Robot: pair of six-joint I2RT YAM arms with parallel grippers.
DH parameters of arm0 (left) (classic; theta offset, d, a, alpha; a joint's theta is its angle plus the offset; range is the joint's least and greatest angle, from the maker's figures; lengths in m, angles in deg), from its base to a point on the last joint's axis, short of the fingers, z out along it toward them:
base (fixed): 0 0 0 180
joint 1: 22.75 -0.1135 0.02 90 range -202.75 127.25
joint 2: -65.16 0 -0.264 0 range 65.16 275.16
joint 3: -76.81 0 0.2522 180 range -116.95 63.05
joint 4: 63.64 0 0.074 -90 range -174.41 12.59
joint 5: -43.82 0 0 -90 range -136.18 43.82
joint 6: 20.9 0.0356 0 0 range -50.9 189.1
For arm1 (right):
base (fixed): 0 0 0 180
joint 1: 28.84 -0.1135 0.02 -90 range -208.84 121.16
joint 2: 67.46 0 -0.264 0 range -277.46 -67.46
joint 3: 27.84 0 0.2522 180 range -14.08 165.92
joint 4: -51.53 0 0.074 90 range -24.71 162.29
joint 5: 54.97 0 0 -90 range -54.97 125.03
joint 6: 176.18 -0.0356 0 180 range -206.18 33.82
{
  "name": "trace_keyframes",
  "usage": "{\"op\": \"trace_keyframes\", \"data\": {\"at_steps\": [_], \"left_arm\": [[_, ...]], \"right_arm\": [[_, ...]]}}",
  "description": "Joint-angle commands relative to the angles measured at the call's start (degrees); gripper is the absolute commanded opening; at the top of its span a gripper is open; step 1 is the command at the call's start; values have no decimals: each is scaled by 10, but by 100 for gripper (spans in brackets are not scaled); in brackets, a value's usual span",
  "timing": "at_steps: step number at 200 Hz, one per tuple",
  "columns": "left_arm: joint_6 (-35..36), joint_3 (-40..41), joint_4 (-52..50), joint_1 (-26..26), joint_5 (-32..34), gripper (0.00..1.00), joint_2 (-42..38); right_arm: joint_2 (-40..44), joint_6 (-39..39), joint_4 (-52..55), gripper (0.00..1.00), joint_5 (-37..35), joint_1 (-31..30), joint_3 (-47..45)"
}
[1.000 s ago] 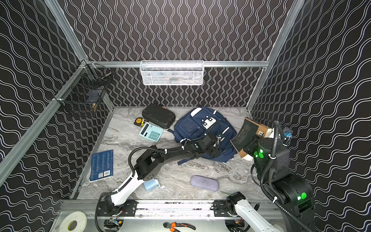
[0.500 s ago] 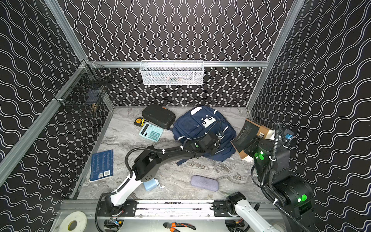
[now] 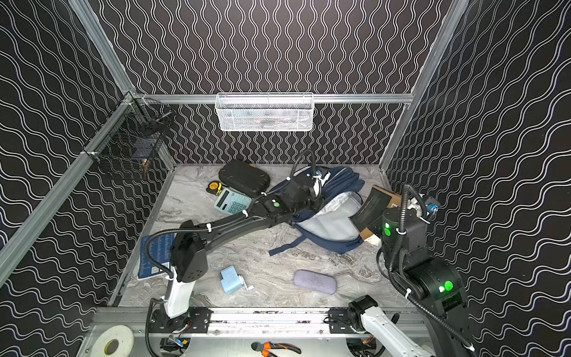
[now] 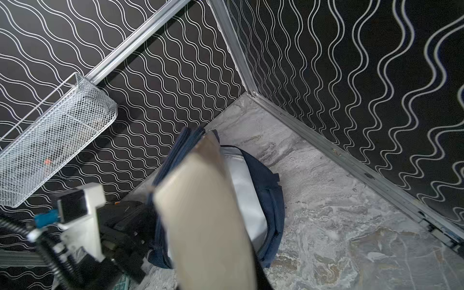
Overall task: Pack books, pencil case, and school supplies into a backpack
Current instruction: Open the student bag at the center of the table, then place the book in the student bag.
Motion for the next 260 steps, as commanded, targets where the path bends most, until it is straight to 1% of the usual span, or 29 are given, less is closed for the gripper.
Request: {"op": "trace_keyframes", "data": {"at_steps": [1, 20, 41, 52, 67, 72, 91, 106, 118, 133, 170, 187, 201, 213, 260], "left_arm": [[-31, 2, 82, -14, -62, 0, -24], [-60, 20, 93, -33, -99, 0, -41], [-94, 46, 114, -54, -138, 0, -59], [-97, 49, 114, -60, -153, 0, -63], [-92, 49, 109, -64, -177, 0, -68], [-91, 48, 107, -66, -183, 0, -69], [-104, 49, 103, -74, -202, 0, -76], [-116, 56, 110, -83, -216, 0, -83], [-125, 60, 113, -89, -230, 0, -85], [-132, 63, 117, -94, -248, 0, -87], [-138, 61, 112, -101, -284, 0, -85], [-142, 64, 115, -102, -290, 0, -86], [-148, 57, 111, -104, -291, 0, -81], [-150, 51, 110, -107, -301, 0, -78], [-159, 39, 117, -110, -306, 0, -69]], "right_arm": [[-3, -43, -71, 0, -11, 0, -28], [5, -49, -131, 0, 11, 1, -83], [34, -91, -204, 0, 19, 5, -171], [54, -95, -282, 0, 39, 13, -236], [56, -103, -382, 0, 94, 39, -298], [48, -112, -405, 0, 115, 53, -311], [0, -152, -483, 0, 231, 117, -350], [-35, -181, -572, 0, 302, 159, -386], [-62, -215, -623, 0, 330, 185, -407], [-96, -232, -675, 0, 358, 207, -418], [-170, -262, -764, 0, 409, 225, -427], [-191, -272, -792, 0, 445, 226, -428], [-188, -272, -775, 0, 466, 226, -420], [-174, -266, -735, 0, 460, 227, -415], [-98, -245, -652, 0, 436, 227, -413]]}}
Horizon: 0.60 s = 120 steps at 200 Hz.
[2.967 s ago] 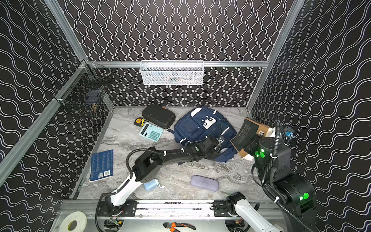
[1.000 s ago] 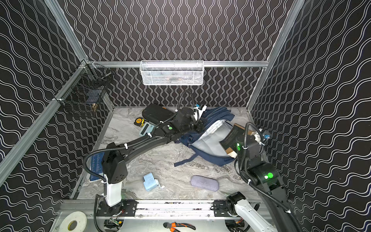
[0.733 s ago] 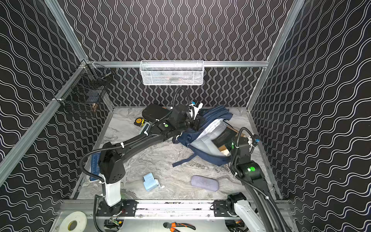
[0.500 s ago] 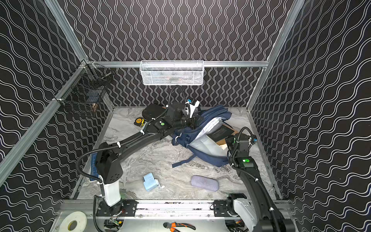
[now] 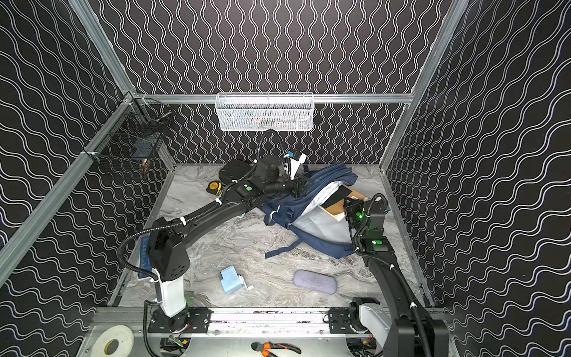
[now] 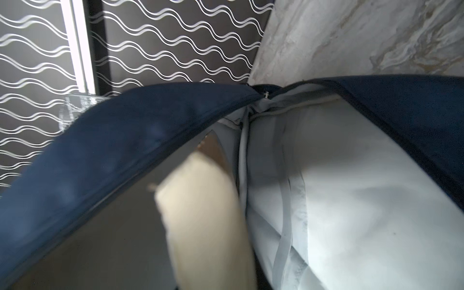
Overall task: Pack books, pencil case, and school supplies into a backpack
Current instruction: Place the book in the student bag.
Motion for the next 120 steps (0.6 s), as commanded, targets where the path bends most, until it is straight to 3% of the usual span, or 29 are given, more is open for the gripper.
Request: {"op": "trace_keyframes", "data": {"at_steps": [1, 31, 120], "left_arm": [[-4, -12, 90, -1, -18, 0, -1], [-23, 0, 107, -1, -36, 0, -3], [-54, 4, 113, -2, -98, 0, -15]], "right_arm": [[29, 6, 14, 0, -6, 0, 7], [5, 3, -26, 0, 13, 1, 5], [-221, -16, -180, 0, 30, 1, 42]]}}
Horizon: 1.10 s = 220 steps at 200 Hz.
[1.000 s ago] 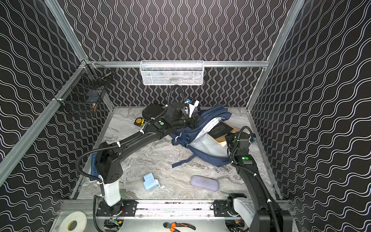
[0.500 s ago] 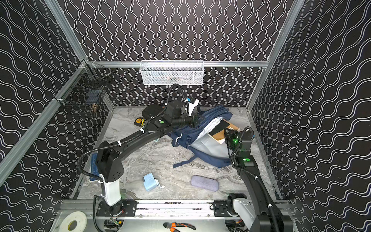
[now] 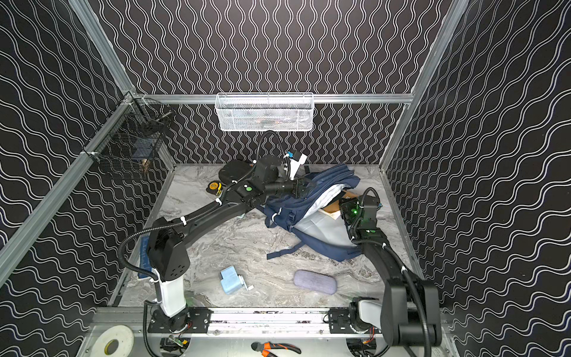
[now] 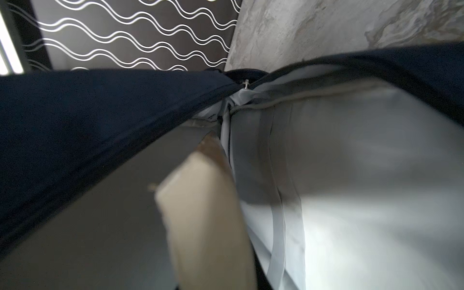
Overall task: Pack books, pencil case, and school supplies into a backpack
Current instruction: Place the book in the student bag.
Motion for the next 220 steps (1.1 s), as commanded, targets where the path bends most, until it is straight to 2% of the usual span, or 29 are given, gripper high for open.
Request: {"op": "trace_keyframes", "data": {"at_steps": [1, 63, 87, 103, 127, 145, 167, 220], "left_arm": [[-17, -8, 97, -1, -46, 0, -10], [-43, -7, 118, -1, -83, 0, -4], [-48, -4, 115, 0, -80, 0, -1], [-47, -1, 112, 0, -72, 0, -1], [-37, -3, 98, 0, -57, 0, 2], [-30, -10, 83, 0, -48, 0, 9], [-27, -16, 69, 0, -32, 0, 15], [-18, -2, 79, 0, 1, 0, 21]], "right_arm": [[-44, -19, -100, 0, 3, 0, 19], [-187, -59, -176, 0, 41, -1, 62], [-218, -49, -153, 0, 46, 0, 83], [-223, -27, -105, 8, 47, 0, 104], [-215, 13, -12, 43, 45, 1, 138], [-203, 40, 55, 56, 35, 3, 159], [-184, 65, 110, 65, 35, 12, 170], [-116, 115, 230, 75, 45, 63, 173]]}}
